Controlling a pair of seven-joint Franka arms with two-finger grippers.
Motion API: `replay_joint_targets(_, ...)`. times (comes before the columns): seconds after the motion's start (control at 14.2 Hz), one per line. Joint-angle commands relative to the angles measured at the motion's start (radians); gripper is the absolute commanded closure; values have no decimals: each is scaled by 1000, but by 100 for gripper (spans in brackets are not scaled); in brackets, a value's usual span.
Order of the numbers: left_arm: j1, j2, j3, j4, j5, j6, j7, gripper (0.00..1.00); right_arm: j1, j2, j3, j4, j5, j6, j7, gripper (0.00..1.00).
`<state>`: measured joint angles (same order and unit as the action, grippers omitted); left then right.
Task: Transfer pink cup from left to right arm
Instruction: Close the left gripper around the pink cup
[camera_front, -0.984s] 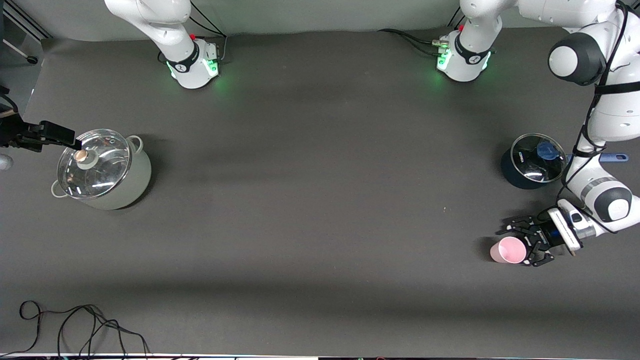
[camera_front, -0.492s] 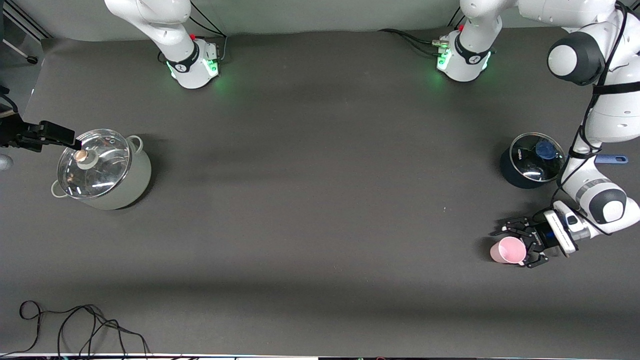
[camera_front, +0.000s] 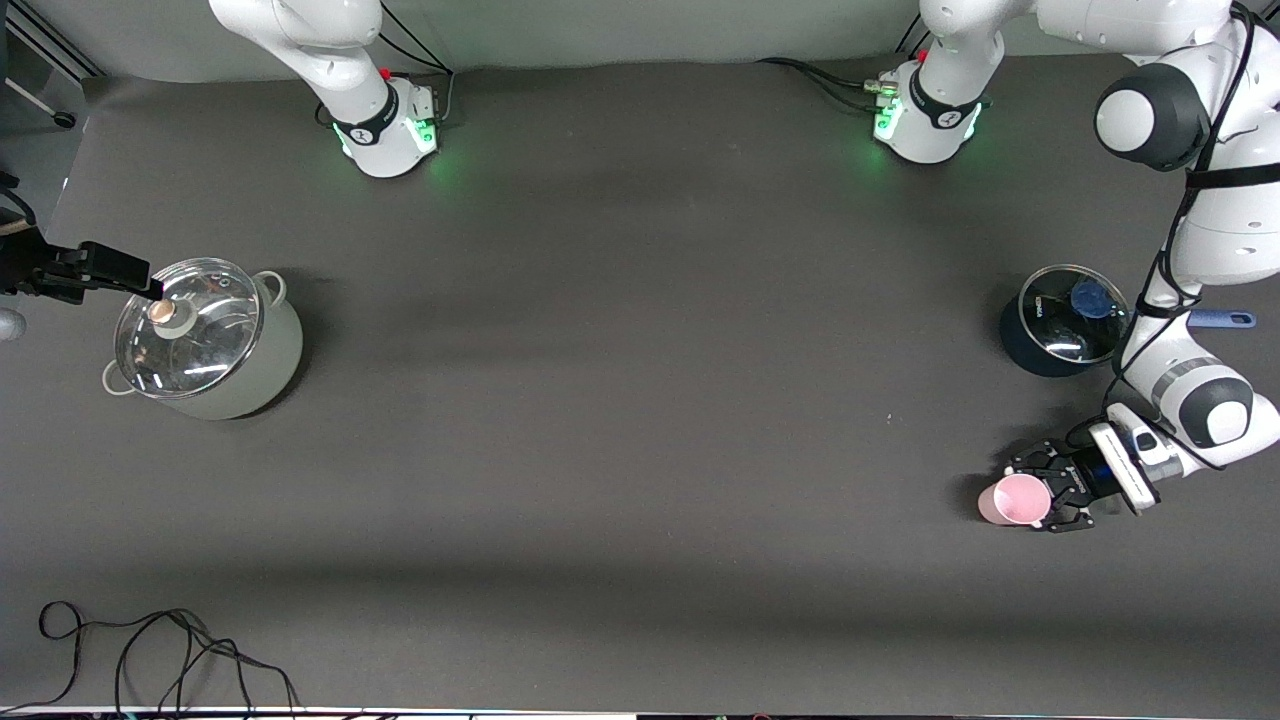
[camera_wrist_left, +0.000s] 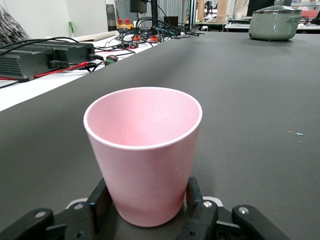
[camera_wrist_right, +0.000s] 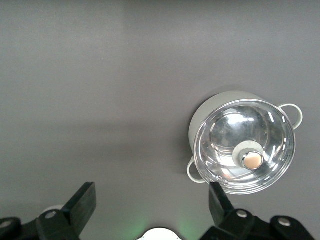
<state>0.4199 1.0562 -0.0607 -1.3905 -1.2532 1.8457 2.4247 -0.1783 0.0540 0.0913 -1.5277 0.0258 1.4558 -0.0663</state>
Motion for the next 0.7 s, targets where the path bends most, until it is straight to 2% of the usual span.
replay_joint_targets(0.0, -9, -25, -2, -24, -23, 29, -2, 52, -4, 13, 4, 29, -14, -15, -4, 0)
replay_joint_targets(0.35, -21, -70, -8, -28, -23, 29, -82, 58, -4, 13, 4, 28, -14, -15, -4, 0)
replay_joint_targets(0.49, -33, -128, -22, -70, -31, 53, -149, 59, -6, 13, 4, 26, -14, -15, -3, 0)
replay_joint_targets(0.63, -33, -215, -75, -142, -32, 114, -225, 60, -10, 24, 2, 26, -12, -15, 10, 0)
